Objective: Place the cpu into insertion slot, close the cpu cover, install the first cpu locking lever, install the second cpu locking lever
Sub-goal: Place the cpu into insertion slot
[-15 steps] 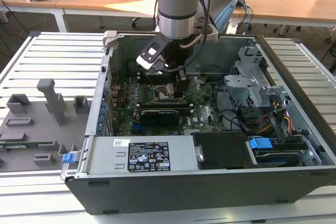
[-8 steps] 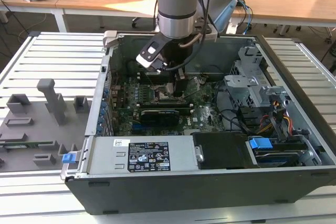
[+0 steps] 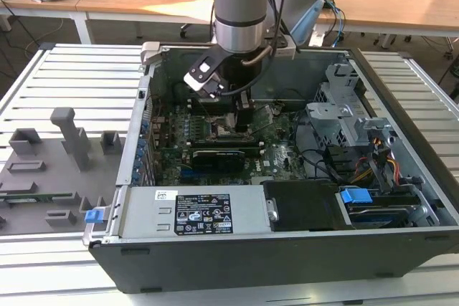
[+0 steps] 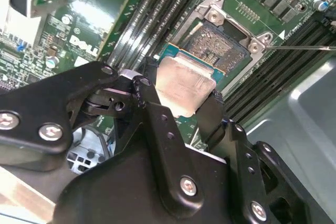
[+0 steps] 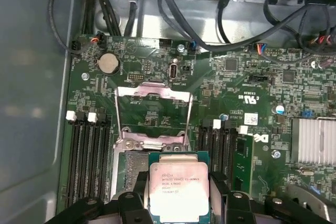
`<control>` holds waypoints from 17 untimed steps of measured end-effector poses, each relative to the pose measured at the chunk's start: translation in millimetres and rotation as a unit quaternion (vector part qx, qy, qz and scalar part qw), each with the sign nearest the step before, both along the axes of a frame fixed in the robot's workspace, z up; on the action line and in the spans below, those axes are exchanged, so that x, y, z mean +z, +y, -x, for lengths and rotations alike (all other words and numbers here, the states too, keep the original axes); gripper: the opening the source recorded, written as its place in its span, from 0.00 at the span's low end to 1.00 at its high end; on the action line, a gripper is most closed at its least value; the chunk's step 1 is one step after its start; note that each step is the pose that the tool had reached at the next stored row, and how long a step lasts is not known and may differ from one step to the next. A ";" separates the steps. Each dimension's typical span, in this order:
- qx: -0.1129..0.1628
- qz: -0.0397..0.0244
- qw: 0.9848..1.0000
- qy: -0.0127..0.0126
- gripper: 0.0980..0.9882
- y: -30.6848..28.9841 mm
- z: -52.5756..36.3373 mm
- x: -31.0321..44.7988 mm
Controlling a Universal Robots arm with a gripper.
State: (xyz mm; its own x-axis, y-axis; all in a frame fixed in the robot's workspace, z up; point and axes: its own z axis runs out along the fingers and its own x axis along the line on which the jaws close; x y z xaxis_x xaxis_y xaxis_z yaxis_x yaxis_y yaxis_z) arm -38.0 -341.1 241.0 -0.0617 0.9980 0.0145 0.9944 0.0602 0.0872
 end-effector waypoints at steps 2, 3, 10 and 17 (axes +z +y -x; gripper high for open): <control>-0.002 0.000 1.000 0.000 0.50 1.9 0.8 -1.0; -0.011 0.000 1.000 0.000 0.50 1.9 1.3 -1.8; -0.026 0.000 1.000 0.000 0.50 11.0 6.1 -10.6; -0.032 0.000 0.999 0.002 0.50 17.3 8.9 -18.8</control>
